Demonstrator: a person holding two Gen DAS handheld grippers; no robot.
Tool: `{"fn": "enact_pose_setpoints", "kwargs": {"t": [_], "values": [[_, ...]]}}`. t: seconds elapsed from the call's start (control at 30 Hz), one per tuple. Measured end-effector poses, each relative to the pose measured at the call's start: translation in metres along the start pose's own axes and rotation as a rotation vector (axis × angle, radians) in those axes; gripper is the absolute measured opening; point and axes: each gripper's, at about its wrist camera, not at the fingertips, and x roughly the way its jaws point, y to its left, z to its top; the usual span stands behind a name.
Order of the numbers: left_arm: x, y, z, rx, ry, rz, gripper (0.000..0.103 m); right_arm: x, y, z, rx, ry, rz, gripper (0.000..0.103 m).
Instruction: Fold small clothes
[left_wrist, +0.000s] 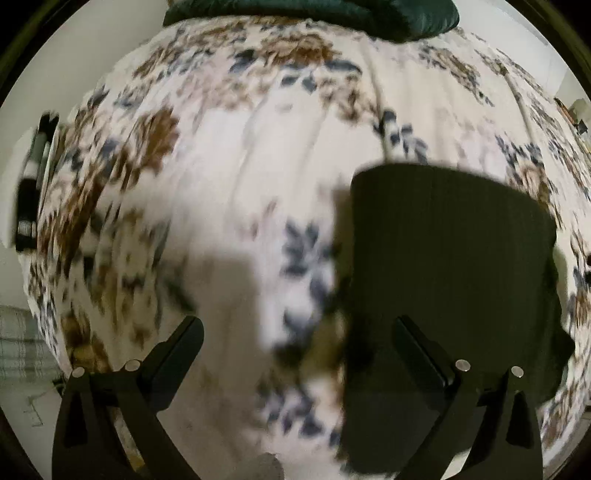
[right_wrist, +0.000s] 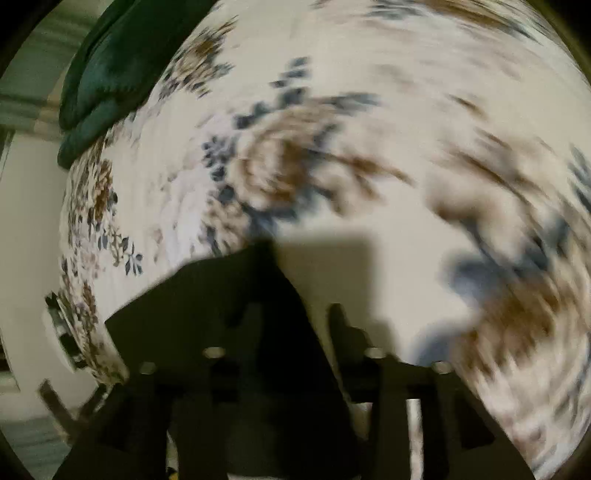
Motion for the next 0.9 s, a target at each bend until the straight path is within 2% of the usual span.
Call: {"fn": "enact_pose_setpoints", "kwargs": {"t": [0.13, 0.3, 0.33, 0.37, 0.4, 0.47, 0.57, 0.67, 0.77, 0.83, 0.9], "values": [[-0.001, 0.010, -0.032, -0.021, 0.073, 0.003, 0.103, -0.016, -0.037, -0.052, 0.095, 0.068, 0.023, 0.046], [0.006, 0.009, -0.059, -0.044, 0.149, 0.002, 0.103, 0.024, -0.055, -0.091, 0.181, 0.125, 0.056, 0.045], [0.006, 0.007, -0.062, -0.047, 0.154, 0.003, 0.103, 0.031, -0.051, -0.097, 0.178, 0.117, 0.086, 0.023], [0.006, 0.006, -0.063, -0.046, 0.154, 0.007, 0.103, 0.034, -0.048, -0.102, 0.168, 0.103, 0.084, 0.016], [0.005, 0.004, -0.065, -0.043, 0.153, 0.007, 0.103, 0.031, -0.040, -0.110, 0.146, 0.065, 0.039, 0.014], [0.001, 0.001, -0.067, -0.038, 0.143, 0.006, 0.103, 0.013, -0.033, -0.121, 0.142, -0.020, 0.022, 0.011], [0.000, -0.003, -0.070, -0.035, 0.148, -0.006, 0.103, -0.012, -0.034, -0.133, 0.168, -0.081, 0.001, 0.010], [0.000, -0.004, -0.075, -0.052, 0.159, -0.038, 0.103, -0.008, -0.046, -0.141, 0.188, -0.034, -0.038, 0.010], [0.002, -0.001, -0.074, -0.086, 0.155, -0.095, 0.103, 0.022, -0.061, -0.141, 0.175, 0.097, -0.024, 0.016], [0.005, 0.003, -0.068, -0.102, 0.140, -0.148, 0.103, 0.022, -0.068, -0.131, 0.167, 0.117, -0.013, 0.042], [0.013, 0.009, -0.058, -0.124, 0.137, -0.229, 0.103, 0.012, -0.073, -0.120, 0.148, 0.078, 0.039, 0.055]]}}
